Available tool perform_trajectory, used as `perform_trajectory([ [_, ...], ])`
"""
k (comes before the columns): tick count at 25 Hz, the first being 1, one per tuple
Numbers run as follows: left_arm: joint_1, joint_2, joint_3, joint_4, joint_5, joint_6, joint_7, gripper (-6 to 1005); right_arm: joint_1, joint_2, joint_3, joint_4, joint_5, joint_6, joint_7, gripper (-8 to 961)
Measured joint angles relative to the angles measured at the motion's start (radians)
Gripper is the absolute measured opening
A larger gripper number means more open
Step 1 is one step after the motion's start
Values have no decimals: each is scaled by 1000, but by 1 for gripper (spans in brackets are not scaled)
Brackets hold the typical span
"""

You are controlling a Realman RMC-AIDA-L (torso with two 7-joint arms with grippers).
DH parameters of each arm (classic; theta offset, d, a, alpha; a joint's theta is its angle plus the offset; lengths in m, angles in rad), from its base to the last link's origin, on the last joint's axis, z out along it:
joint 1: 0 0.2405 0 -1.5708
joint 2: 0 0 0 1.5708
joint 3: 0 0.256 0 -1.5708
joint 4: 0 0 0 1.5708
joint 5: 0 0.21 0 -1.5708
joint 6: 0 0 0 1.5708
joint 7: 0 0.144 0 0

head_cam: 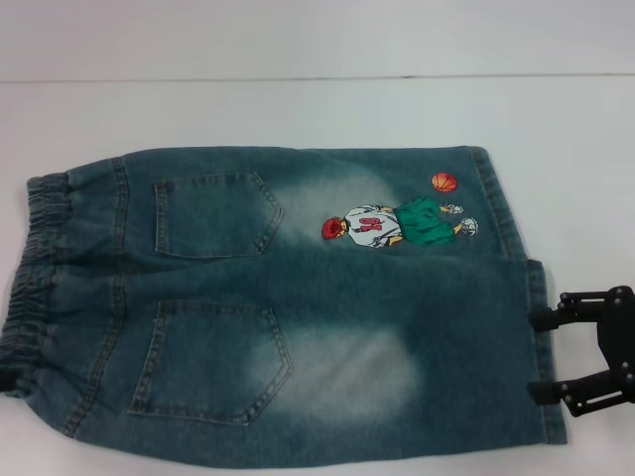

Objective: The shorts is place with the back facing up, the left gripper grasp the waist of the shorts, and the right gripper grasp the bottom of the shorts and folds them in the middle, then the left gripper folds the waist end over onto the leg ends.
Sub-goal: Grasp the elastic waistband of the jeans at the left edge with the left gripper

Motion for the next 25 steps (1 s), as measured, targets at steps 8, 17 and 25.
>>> perform_trajectory([
  [8,0,-7,5,-11,3,-8,0,887,9,-5,-1,-2,0,-4,0,928],
  [17,2,-16,29,-21,22,-34,-4,883,7,-7,-2,-1,0,-5,-7,927],
  [25,-8,-18,43,-38,30,-42,-4,879,4,-7,-4,-2,0,-6,-4,927],
])
